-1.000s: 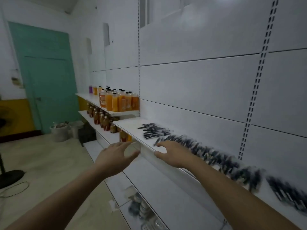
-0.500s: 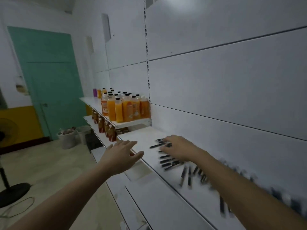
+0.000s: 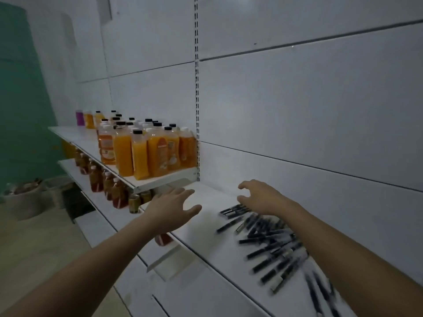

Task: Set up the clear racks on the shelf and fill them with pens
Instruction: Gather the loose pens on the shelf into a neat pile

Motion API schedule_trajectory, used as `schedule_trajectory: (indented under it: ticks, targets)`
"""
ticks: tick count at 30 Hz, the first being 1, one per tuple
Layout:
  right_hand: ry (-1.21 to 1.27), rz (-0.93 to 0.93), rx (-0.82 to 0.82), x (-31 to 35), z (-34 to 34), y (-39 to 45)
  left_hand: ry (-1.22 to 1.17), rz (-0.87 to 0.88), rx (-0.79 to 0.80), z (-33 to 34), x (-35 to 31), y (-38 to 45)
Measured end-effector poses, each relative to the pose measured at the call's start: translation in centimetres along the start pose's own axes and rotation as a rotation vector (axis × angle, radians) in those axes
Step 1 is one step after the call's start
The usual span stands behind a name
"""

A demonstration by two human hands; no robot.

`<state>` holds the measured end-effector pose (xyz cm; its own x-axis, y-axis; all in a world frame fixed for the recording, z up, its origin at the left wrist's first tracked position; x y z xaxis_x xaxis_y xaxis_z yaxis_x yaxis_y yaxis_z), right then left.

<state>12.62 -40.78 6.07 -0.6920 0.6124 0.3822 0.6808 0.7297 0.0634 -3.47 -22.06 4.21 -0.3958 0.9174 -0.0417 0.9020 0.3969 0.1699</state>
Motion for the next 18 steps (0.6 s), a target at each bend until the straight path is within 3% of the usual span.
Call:
schedule_trajectory:
  ticks: [6, 11, 18]
  targets:
    - [0.157, 0.309, -0.150, 1.1, 2.3, 3.5, -0.112, 0.233, 0.034, 3.1, 4.2, 7.1]
    - [0.199, 0.528, -0.168, 2.8, 5.5, 5.1, -0.232, 0.434, 0.122, 6.1, 3.0, 11.7]
    - [0.010, 0.612, -0.162, 3.0, 9.6, 8.3, -0.423, 0.595, 0.238, 10.7, -1.1, 14.6]
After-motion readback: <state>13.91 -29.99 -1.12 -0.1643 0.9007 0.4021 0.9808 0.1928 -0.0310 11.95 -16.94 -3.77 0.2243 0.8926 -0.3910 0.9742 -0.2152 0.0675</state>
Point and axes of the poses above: each hand's wrist, its own y-axis towards the middle knuckle, its own z-axis out of the palm, x = y × z, the point moved 1 cm from there along y, towards the middle knuckle, and after that the axes turned 5 degrees about y, right-handed, at the moved point
